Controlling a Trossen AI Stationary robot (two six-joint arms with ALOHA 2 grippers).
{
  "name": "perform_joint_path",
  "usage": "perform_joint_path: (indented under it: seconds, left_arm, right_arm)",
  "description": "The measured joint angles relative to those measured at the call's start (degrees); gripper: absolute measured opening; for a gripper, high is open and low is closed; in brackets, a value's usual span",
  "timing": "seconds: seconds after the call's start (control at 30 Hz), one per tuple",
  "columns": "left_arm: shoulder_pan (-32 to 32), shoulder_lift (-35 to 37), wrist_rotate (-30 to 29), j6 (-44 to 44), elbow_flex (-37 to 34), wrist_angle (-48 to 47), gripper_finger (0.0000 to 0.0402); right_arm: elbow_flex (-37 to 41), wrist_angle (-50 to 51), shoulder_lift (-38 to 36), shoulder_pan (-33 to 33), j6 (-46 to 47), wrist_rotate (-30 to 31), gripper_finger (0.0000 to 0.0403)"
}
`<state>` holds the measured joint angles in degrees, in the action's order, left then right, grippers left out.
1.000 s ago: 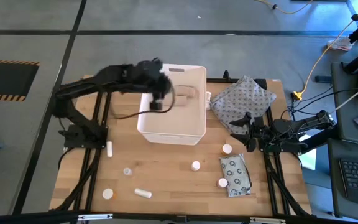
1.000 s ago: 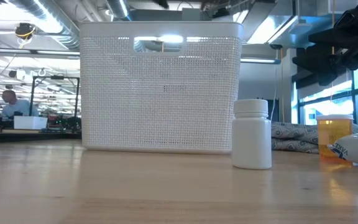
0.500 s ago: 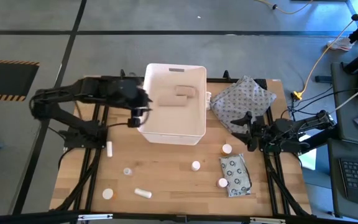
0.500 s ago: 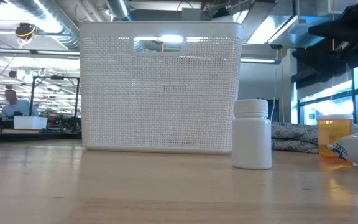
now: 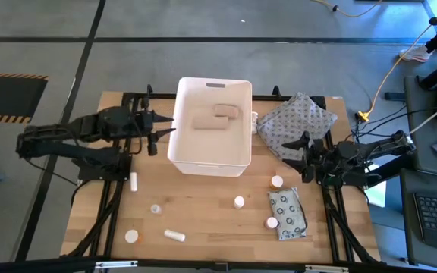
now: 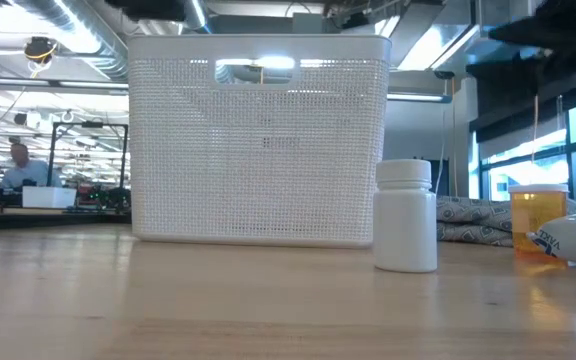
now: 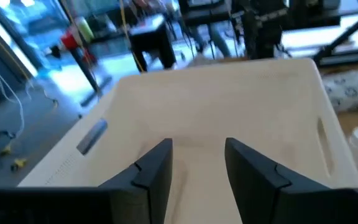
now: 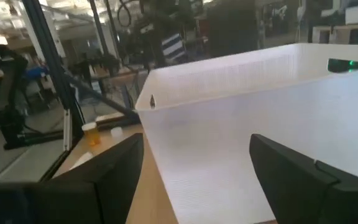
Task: Pick & place medical supplies in basket/bin
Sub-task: Put the top orange pill bottle into the white bin
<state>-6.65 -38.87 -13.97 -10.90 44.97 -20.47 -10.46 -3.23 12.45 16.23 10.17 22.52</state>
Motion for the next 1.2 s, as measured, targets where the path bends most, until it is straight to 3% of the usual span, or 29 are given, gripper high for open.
perform_joint_path:
  seconds: [0.1, 0.23, 0.4, 0.53, 0.87, 1.0, 1.2]
  left_arm:
    - [-1.46, 4.04, 0.01, -0.12, -7.45, 7.82, 0.0141]
    - [-3.09, 7.31, 0.01, 1.98, -14.21, 13.02, 0.0141]
    - [-4.25, 8.24, -0.03, 2.69, -17.66, 15.02, 0.0141]
    - [-4.40, 8.16, -0.05, 2.69, -18.67, 14.88, 0.0141]
    - [-4.40, 7.76, -0.05, 2.78, -19.33, 13.94, 0.0141]
    - [-4.40, 7.71, -0.03, 2.73, -19.36, 14.30, 0.0141]
    - [-4.40, 7.63, -0.03, 2.67, -19.36, 14.30, 0.0141]
  right_arm:
    - [-6.87, 6.39, 7.48, 0.00, 2.67, -0.01, 0.0282]
    - [-17.46, 21.11, 18.89, 0.00, 13.29, -0.04, 0.0276]
    - [-29.20, 38.57, 33.26, 0.00, 24.84, -3.20, 0.0275]
    - [-35.07, 42.26, 42.81, 0.02, 31.06, -8.36, 0.0275]
    - [-39.03, 47.29, 59.50, 0.02, 42.99, -21.20, 0.0275]
    - [-39.03, 49.21, 62.26, 0.00, 47.99, -22.09, 0.0275]
    - [-39.05, 51.35, 63.27, 0.01, 47.85, -19.71, 0.0275]
